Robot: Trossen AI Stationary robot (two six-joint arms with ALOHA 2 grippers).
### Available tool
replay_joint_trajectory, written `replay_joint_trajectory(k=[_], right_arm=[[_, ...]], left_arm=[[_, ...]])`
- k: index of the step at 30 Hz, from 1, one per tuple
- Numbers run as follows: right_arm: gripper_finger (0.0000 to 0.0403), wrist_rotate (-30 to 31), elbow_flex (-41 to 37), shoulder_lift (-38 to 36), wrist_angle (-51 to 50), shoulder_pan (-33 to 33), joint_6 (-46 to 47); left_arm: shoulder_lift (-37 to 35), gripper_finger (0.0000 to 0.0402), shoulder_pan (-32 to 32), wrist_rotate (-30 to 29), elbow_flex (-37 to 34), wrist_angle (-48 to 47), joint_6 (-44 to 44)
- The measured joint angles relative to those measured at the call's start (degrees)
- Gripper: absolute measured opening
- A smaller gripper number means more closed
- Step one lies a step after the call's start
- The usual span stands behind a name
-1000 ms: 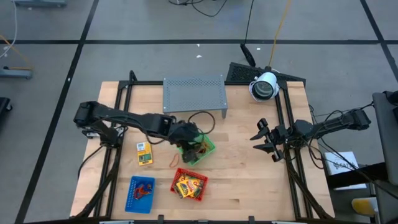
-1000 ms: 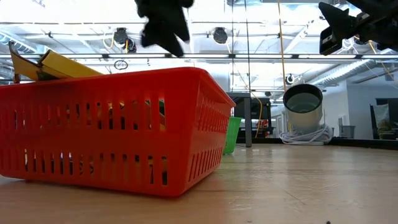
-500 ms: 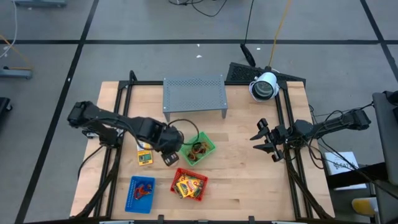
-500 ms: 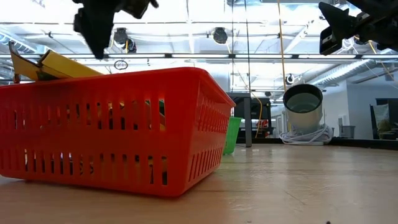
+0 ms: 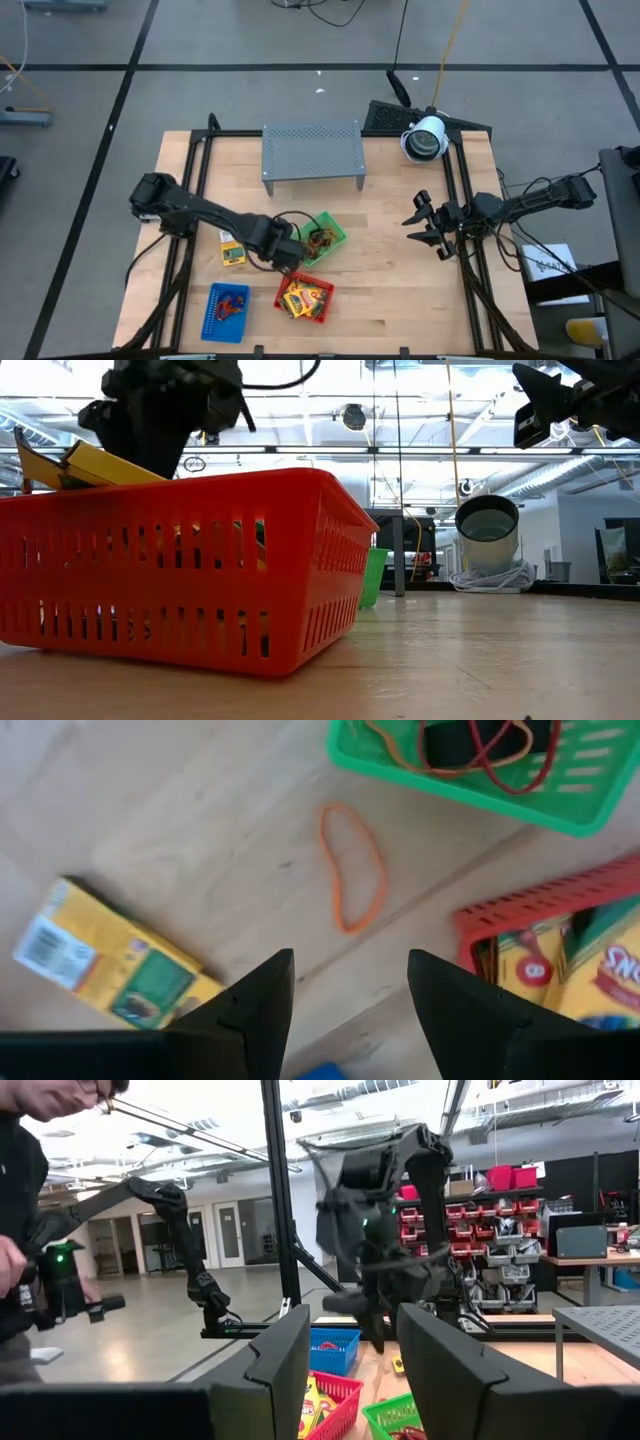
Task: Pick & Place Office Desk Supplies
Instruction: Put the orange rubber band into the green basket
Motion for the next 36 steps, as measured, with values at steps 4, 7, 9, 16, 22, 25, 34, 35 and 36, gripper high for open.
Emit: replay_joint_trajectory(k=[4,7,9,16,22,25,34,35,36], right_arm=[[0.0141,0.0,-0.02,0.0,0.04,-0.02,0.0],[0.0141,0.0,-0.02,-0.01,0.01,-0.02,0.0],[0.0141,0.0,-0.02,0.0,0.01,0.0,0.0],[0.0141,0.0,-0.02,0.02,-0.02,-0.01,0.0],[0.0141,0.0,-0.02,0.02,0.01,0.0,0.0],[0.0141,0.0,0.0,0.02,0.01,-0.01,-0.02],[0.0141,0.0,-0.01,0.02,0.01,-0.01,0.0],[0.0141,0.0,0.0,0.02,0.02,0.0,-0.02],[0.0141,0.0,-0.02,0.01,0.02,-0.01,-0.01]], left_arm=[[2.54,0.0207,-0.89,0.07,0.0,2.37,-4.41],[4.39,0.0207,-1.35,0.0,0.0,3.66,-5.35],[5.28,0.0207,-1.47,-0.07,-0.26,4.44,-5.35],[5.62,0.0207,-1.57,1.05,-6.94,14.71,-7.64],[5.69,0.0207,-1.83,0.98,-9.04,15.96,-9.42],[5.69,0.0207,-1.31,-1.31,-9.07,14.53,-10.26],[5.69,0.0207,0.0,-3.07,-9.07,13.81,-10.23],[5.69,0.0207,0.12,-3.09,-9.07,13.37,-10.35],[5.69,0.0207,0.13,-3.11,-9.07,13.04,-10.51]])
